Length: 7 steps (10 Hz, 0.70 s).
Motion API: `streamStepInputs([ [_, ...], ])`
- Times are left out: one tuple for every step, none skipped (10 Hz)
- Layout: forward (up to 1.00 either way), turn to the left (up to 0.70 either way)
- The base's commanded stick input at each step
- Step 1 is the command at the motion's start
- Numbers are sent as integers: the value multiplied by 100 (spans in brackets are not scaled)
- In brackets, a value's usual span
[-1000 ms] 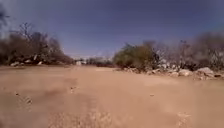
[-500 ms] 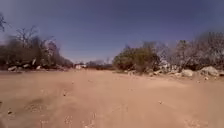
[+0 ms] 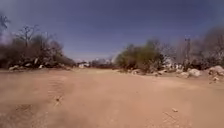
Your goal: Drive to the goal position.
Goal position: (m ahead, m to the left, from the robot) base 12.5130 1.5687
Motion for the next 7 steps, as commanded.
streamStepInputs([
  [85, 0],
  [85, 0],
  [85, 0],
  [85, 0],
  [85, 0],
  [85, 0],
  [85, 0],
])
